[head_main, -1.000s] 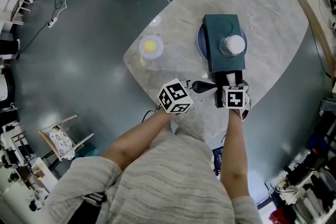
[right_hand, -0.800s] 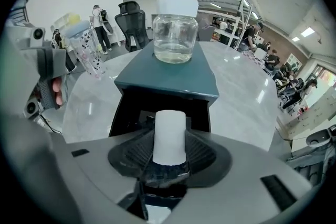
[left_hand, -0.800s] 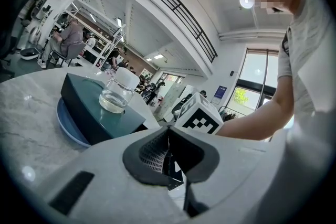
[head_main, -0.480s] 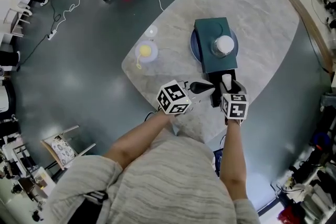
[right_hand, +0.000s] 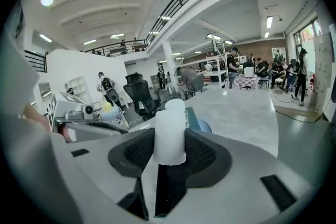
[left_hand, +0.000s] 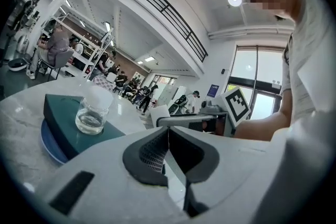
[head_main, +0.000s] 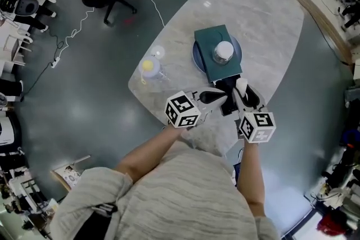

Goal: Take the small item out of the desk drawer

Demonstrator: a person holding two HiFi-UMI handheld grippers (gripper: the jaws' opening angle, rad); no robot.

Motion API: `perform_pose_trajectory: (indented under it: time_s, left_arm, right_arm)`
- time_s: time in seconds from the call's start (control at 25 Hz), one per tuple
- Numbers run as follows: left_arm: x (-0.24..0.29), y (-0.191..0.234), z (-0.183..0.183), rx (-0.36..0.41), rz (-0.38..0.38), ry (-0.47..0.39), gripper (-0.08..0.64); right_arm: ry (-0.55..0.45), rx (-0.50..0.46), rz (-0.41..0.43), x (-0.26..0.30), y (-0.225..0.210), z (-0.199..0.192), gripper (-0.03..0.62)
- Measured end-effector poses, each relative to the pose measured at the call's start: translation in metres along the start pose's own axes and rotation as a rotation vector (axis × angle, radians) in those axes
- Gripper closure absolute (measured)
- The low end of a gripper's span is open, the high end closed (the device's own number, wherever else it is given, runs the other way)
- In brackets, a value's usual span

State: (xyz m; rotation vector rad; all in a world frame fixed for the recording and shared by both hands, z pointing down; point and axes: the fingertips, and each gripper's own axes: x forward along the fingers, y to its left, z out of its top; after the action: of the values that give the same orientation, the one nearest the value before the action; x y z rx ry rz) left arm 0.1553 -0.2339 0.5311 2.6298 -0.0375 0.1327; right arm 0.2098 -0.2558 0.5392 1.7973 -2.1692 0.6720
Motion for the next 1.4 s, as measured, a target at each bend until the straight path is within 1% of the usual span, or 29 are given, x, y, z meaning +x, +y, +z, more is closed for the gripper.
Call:
perform_pose_trajectory:
  time_s: [0.16,0.36,0.56,0.76,0.92,1.4]
  left_arm:
    - [-0.001,-0.019,0.025,0.043,-0.027,-0.036,0.545]
    - [-0.004,-0.046,0.054,0.105,-0.073,-0.076,0.545]
    - [-0.008,-0.079,0.072,0.168,-0.122,-0.097,0.545]
    - [-0.009,-0.105,0.081,0.222,-0.163,-0.093,0.545]
    - [-0.01,-0.114,0.08,0.254,-0.175,-0.075,0.545]
    - [-0.009,-0.134,0.089,0.287,-0.187,-0.093,0.545]
  right_arm:
    - [-0.131,-0.013,0.037,-0.031,0.013,0.03,0.41]
    - [-0.264,-0.084,0.087,-0.071,0.035,0.062,0.41]
    - [-0.359,-0.114,0.097,-0.107,0.049,0.077,0.41]
    - [-0.391,-0.13,0.109,-0.128,0.059,0.078,0.41]
    - [-0.406,-0.127,0.11,-0.137,0.06,0.077,0.41]
    - [-0.432,-0.163,0.112,-0.157,0.064,0.085,0.41]
